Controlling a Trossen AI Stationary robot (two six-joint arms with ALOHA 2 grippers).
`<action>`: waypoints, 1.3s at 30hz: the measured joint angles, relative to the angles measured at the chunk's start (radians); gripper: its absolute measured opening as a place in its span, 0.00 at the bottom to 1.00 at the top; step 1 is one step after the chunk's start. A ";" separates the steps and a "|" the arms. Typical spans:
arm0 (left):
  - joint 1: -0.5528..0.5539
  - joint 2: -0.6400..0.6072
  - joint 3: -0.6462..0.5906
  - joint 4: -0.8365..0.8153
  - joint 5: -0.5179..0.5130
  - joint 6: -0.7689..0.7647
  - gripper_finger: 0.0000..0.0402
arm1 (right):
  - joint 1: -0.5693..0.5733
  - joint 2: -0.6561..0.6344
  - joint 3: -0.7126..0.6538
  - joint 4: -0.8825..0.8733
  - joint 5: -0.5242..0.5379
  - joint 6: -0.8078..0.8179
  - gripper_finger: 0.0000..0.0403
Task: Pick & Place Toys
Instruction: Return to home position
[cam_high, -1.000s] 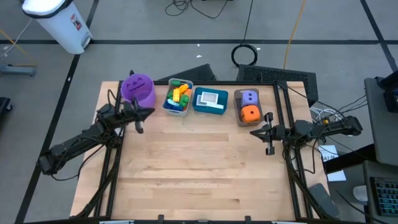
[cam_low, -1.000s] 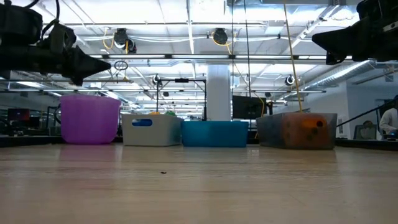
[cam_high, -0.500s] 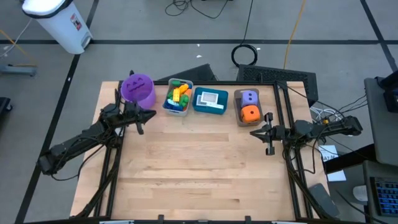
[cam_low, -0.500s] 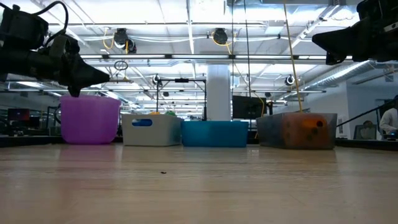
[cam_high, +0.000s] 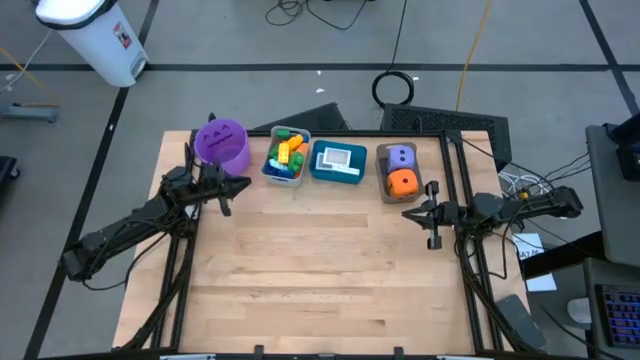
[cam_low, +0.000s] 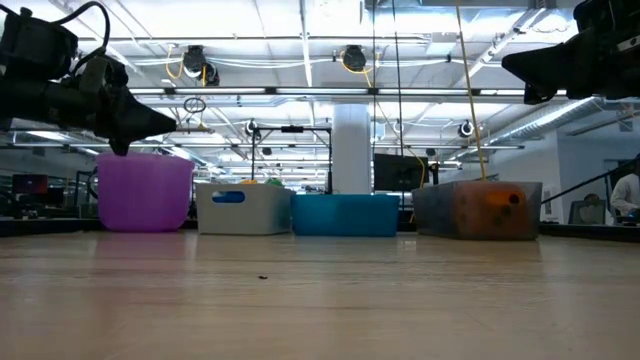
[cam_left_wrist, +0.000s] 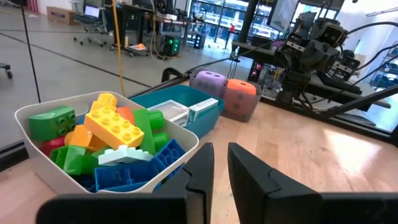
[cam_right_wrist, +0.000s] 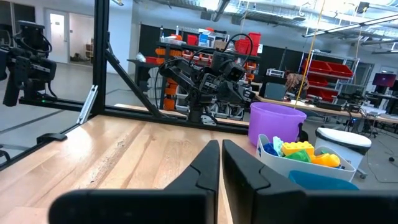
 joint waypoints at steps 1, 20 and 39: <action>0.000 0.000 0.000 0.000 0.000 0.000 0.13 | 0.000 0.000 0.000 0.000 0.000 0.000 0.03; 0.000 0.000 0.000 0.000 0.000 -0.001 0.13 | 0.000 0.000 0.000 0.000 0.000 0.000 0.03; 0.000 0.000 0.001 0.000 0.000 -0.001 0.13 | 0.000 0.000 0.000 0.000 0.000 0.000 0.04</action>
